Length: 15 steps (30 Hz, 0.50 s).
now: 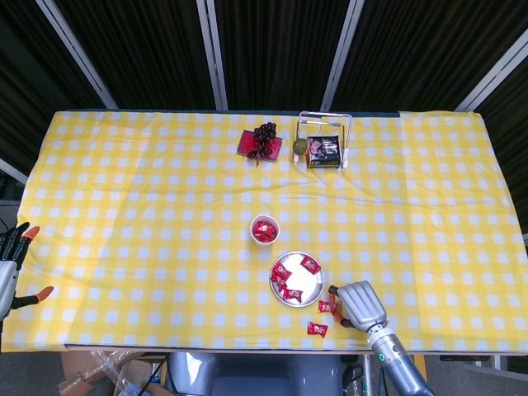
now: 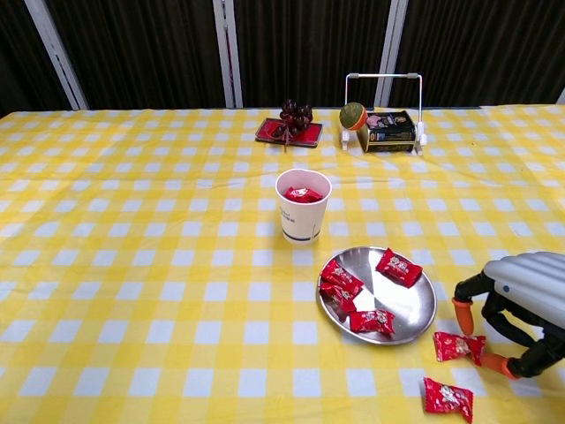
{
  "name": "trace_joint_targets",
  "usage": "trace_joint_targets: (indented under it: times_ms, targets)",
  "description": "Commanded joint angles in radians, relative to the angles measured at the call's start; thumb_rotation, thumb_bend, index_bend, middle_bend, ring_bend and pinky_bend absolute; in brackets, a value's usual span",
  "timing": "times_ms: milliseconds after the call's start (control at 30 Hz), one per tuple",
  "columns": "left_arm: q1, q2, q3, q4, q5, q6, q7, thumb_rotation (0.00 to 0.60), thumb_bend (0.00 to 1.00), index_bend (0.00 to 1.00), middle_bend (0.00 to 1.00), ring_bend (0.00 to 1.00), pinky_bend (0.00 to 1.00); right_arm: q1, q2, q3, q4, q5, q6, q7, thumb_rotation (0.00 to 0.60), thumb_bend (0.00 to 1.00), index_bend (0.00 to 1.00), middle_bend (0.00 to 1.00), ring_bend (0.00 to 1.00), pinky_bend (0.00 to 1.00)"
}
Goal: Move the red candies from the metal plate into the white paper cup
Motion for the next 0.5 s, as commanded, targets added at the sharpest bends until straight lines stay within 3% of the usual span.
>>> trace_joint_targets:
  times_ms: [33,500]
  targets:
    - [0.000,0.000,0.000,0.000,-0.001,0.000,0.000,0.600,0.01,0.00,0.00,0.00,0.00,-0.004,0.000,0.003,0.001,-0.002,-0.007,0.002,0.600,0.35,0.54,0.83,0.93,0.95]
    - [0.000,0.001,-0.001,-0.001,-0.004,-0.003,0.001,0.600,0.01,0.00,0.00,0.00,0.00,-0.026,-0.023,0.015,0.008,-0.023,-0.015,0.011,0.600,0.35,0.51,0.83,0.93,0.95]
